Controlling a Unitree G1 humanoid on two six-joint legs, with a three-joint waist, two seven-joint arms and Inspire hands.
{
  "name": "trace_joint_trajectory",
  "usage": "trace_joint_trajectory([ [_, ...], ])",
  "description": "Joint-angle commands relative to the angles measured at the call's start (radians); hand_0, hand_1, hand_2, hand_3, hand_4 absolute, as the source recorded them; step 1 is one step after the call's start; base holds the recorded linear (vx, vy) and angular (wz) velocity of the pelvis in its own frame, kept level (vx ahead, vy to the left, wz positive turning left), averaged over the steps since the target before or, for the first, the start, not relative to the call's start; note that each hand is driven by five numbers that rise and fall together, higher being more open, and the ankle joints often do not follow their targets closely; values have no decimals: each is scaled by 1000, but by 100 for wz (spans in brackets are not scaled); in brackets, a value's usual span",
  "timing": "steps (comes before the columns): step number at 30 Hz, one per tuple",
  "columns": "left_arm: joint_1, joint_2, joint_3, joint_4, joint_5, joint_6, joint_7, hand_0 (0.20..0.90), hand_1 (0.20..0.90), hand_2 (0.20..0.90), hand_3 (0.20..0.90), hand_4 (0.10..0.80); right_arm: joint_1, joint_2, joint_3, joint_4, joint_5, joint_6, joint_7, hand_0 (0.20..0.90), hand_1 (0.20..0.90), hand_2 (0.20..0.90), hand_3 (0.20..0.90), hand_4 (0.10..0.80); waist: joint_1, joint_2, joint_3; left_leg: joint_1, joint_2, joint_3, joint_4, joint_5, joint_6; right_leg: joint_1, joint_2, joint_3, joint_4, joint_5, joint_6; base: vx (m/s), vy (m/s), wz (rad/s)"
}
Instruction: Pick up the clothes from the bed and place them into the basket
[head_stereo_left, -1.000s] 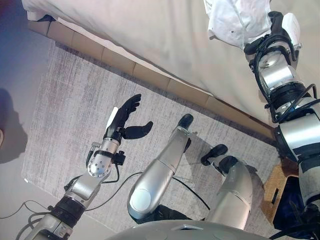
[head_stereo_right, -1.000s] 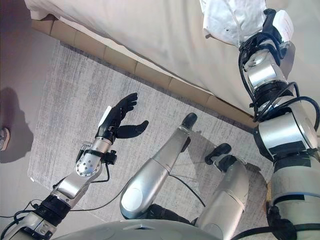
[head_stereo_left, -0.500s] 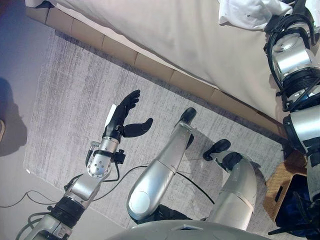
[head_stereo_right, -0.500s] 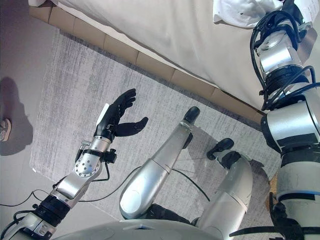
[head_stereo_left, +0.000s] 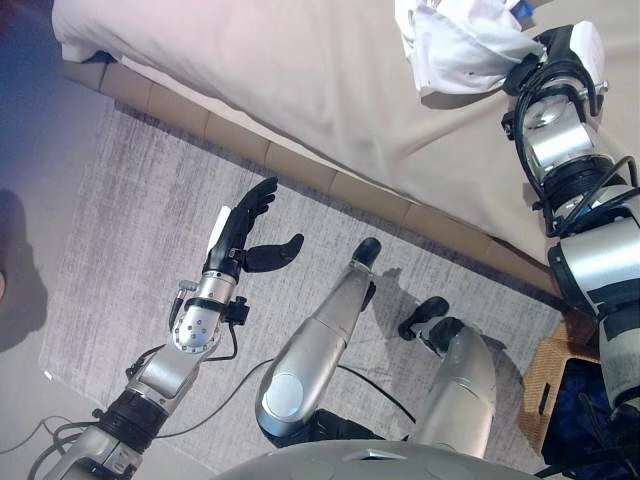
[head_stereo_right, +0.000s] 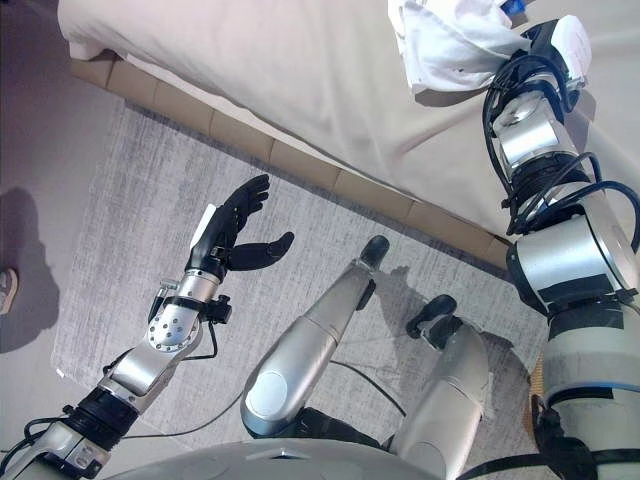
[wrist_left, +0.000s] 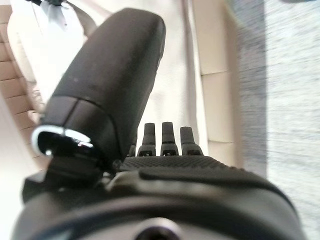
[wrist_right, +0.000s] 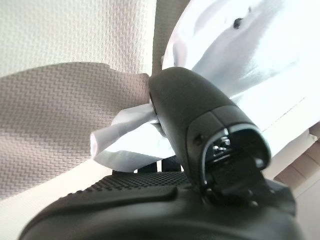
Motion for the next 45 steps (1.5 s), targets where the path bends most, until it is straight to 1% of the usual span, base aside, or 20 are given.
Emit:
trace_joint_trajectory([
  [1, -31, 26, 46, -42, 3, -31, 35, 900, 900, 900, 900, 800, -91, -8, 10, -58, 21, -119, -14, 300, 300, 300, 200, 100, 1, -6, -34, 120, 48, 95, -49, -111, 55, 80, 68, -16, -85, 106, -4, -17, -38, -6],
  [4, -48, 27, 55, -23, 6, -12, 28, 900, 900, 900, 900, 800, -81, -9, -8, -55, 48, -129, -4, 300, 300, 300, 200, 100, -8, -17, -34, 200, 53, 89, -105, -99, 49, 153, 68, -15, -149, 126, 7, -9, -32, -9],
  [9, -73, 23, 70, -5, 1, 17, 27, 900, 900, 900, 900, 800, -57, -15, -49, -56, 115, -152, 31, 300, 300, 300, 200, 100, -23, -30, -34, 307, 60, 93, -163, -92, 42, 263, 66, -18, -230, 145, 12, -10, -11, -8],
  [10, -80, 22, 75, -2, 1, 22, 25, 900, 900, 900, 900, 800, -48, -19, -62, -64, 132, -156, 37, 312, 312, 312, 214, 114, -28, -31, -34, 322, 61, 95, -184, -63, 43, 283, 62, -26, -261, 176, 4, -65, 18, -6],
  [11, -84, 21, 77, 2, 1, 26, 23, 900, 900, 900, 900, 800, -41, -21, -70, -66, 140, -157, 46, 312, 312, 312, 214, 114, -32, -32, -34, 340, 62, 95, -192, -62, 42, 301, 61, -23, -273, 180, 5, -48, 19, -1],
  [12, -92, 16, 78, 5, 4, 43, 21, 900, 900, 900, 900, 800, -24, -23, -87, -77, 164, -152, 60, 389, 389, 389, 304, 204, -40, -39, -45, 379, 67, 94, -216, -59, 37, 342, 61, -19, -306, 188, 8, 39, -6, 1],
  [13, -92, 16, 79, 4, 5, 47, 20, 900, 900, 900, 900, 800, -19, -23, -92, -81, 172, -149, 61, 434, 434, 434, 356, 256, -42, -41, -49, 390, 68, 92, -223, -58, 36, 354, 62, -19, -317, 191, 9, 67, -8, 0],
  [15, -92, 17, 83, 11, 3, 59, 10, 900, 900, 900, 900, 800, 6, -25, -113, -81, 189, -151, 81, 580, 580, 580, 527, 427, -48, -50, -74, 426, 76, 91, -251, -56, 30, 395, 67, -14, -363, 202, 11, 82, -18, -5],
  [16, -91, 17, 86, 12, 5, 65, 6, 900, 900, 900, 900, 800, 18, -27, -121, -83, 197, -152, 86, 900, 900, 900, 900, 800, -49, -55, -87, 441, 81, 91, -267, -53, 27, 413, 69, -16, -386, 208, 13, 88, -26, -8],
  [19, -90, 17, 90, 20, 4, 76, 1, 900, 900, 900, 900, 800, 57, -26, -149, -85, 224, -153, 110, 900, 900, 900, 900, 800, -56, -67, -119, 486, 91, 85, -316, -40, 19, 464, 81, -9, -450, 226, 20, 64, -30, -13],
  [24, -100, 14, 86, 33, 8, 75, 2, 900, 900, 900, 900, 800, 80, -39, -170, -70, 260, -160, 131, 900, 900, 900, 900, 800, -61, -78, -148, 517, 95, 82, -354, -30, 12, 512, 93, -9, -511, 239, 24, 18, -30, -9],
  [29, -100, 10, 91, 39, 14, 77, -7, 900, 900, 900, 900, 800, 93, -48, -191, -67, 275, -158, 137, 900, 900, 900, 900, 800, -60, -78, -152, 518, 93, 79, -341, -38, 11, 521, 91, -16, -505, 232, 19, 0, -3, -1],
  [38, -90, 13, 96, 51, 17, 56, -15, 900, 900, 900, 900, 800, 102, -44, -200, -58, 292, -152, 140, 900, 900, 900, 900, 800, -46, -72, -145, 518, 85, 62, -348, -29, 9, 535, 87, -29, -517, 237, 16, -1, 0, 4],
  [41, -80, 14, 105, 47, 18, 49, -16, 900, 900, 900, 900, 800, 102, -43, -190, -61, 253, -152, 139, 900, 900, 900, 900, 800, -41, -72, -144, 518, 83, 56, -351, -27, 9, 539, 85, -32, -523, 239, 18, 5, 6, 2],
  [43, -76, 10, 104, 42, 21, 47, -15, 900, 900, 900, 900, 800, 97, -48, -175, -68, 179, -156, 126, 900, 900, 900, 900, 800, -39, -71, -141, 513, 80, 52, -345, -28, 9, 538, 85, -32, -524, 238, 18, 16, 32, 2],
  [45, -78, 8, 96, 39, 22, 44, -13, 900, 900, 900, 900, 800, 80, -51, -149, -75, 144, -154, 116, 900, 900, 900, 900, 800, -35, -67, -133, 501, 76, 50, -337, -27, 11, 528, 81, -32, -514, 238, 18, -8, 43, 3],
])
